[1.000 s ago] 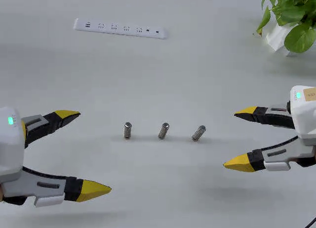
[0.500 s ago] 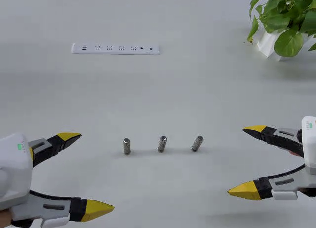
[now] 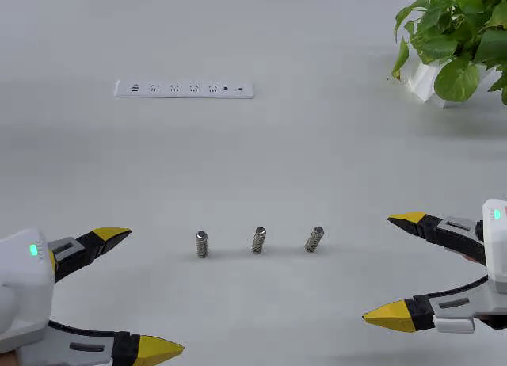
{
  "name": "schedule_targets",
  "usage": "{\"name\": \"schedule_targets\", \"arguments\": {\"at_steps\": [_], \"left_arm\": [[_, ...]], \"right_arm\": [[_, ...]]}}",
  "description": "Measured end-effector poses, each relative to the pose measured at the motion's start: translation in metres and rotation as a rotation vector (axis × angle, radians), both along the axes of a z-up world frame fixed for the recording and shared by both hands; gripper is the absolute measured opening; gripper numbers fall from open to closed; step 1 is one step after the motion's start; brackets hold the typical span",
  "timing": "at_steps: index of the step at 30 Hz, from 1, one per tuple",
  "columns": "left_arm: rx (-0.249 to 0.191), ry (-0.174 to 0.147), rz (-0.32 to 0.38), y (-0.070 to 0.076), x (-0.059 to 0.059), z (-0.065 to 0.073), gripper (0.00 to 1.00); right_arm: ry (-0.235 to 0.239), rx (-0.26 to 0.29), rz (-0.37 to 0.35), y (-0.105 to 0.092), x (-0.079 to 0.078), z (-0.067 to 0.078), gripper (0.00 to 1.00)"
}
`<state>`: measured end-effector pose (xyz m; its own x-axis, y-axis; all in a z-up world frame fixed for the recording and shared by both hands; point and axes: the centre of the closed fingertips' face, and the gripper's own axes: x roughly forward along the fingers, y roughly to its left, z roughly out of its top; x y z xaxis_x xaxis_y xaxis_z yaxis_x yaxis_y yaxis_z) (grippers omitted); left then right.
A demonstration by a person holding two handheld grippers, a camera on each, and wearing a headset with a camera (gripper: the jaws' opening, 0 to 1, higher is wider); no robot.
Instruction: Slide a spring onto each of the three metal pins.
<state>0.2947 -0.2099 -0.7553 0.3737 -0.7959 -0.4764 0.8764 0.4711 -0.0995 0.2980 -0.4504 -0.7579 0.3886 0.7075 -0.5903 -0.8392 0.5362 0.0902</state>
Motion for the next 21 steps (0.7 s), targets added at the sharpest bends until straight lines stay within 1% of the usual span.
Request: {"name": "schedule_targets", "arguments": {"at_steps": [9,21], "left_arm": [[-0.006,0.003,0.000,-0.0020,-0.0003,-0.0005,0.99],[-0.007,0.000,-0.008,-0.0045,0.0011,0.0007,0.99]], "right_arm": [[-0.002,-0.007,0.005,0.0003,-0.0012,0.0023,0.96],[-0.009,-0.001,0.005,0.0012,-0.0012,0.0040,0.96]]}}
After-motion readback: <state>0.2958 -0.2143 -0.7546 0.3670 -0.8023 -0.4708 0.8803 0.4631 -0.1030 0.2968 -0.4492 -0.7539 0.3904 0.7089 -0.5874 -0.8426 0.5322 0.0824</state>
